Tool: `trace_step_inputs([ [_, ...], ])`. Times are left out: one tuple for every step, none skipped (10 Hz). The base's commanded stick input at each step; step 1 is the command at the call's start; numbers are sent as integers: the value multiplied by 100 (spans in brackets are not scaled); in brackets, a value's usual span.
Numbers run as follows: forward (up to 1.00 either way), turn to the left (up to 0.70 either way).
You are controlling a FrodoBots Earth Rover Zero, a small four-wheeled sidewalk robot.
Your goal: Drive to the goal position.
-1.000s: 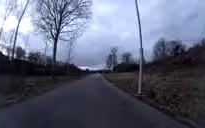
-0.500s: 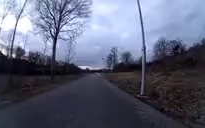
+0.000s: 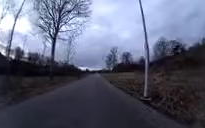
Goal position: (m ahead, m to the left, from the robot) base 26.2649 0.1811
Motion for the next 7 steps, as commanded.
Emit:
trace_step_inputs([
  [50, 0],
  [50, 0],
  [50, 0],
  [50, 0],
  [50, 0],
  [50, 0],
  [50, 0],
])
